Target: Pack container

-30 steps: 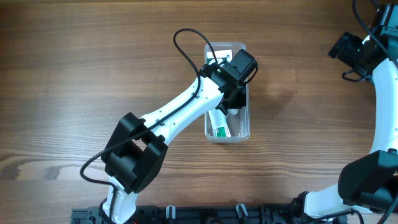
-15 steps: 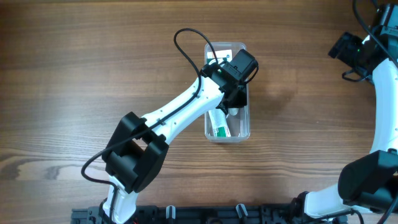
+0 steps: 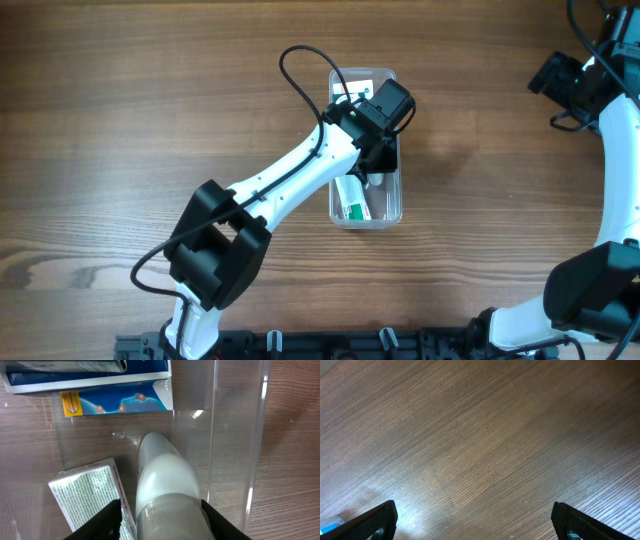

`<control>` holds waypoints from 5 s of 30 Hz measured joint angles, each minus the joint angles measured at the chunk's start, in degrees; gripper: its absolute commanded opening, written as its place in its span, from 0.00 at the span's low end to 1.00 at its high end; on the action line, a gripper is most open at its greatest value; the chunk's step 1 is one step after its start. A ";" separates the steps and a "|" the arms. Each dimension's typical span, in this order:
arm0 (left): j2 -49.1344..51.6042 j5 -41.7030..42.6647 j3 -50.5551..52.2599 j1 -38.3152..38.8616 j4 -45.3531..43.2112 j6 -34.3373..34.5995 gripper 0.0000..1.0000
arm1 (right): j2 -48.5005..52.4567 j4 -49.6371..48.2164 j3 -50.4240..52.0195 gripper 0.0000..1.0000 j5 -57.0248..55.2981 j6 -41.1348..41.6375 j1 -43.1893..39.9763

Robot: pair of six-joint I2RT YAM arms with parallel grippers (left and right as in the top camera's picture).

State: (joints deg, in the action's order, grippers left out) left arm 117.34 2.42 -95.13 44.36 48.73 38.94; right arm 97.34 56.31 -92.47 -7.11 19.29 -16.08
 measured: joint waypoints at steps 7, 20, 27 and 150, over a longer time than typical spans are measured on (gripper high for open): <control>-0.96 0.04 0.00 0.00 -0.48 -0.04 0.52 | 0.00 0.00 0.00 1.00 0.00 0.00 0.00; -13.88 0.48 -0.11 0.00 -0.90 -1.73 1.00 | 0.00 0.00 0.00 1.00 0.00 0.00 0.00; -25.86 1.51 -0.13 0.00 9.11 -4.81 1.00 | 0.00 -0.02 0.00 1.00 0.02 0.00 0.00; -116.56 17.97 94.60 -41.92 -46.29 -43.85 1.00 | 0.07 -0.13 0.09 1.00 0.02 0.00 0.00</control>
State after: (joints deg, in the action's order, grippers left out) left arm 0.78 20.38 -0.54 2.44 2.44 -4.91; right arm 97.41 56.18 -92.38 -7.09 19.29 -16.08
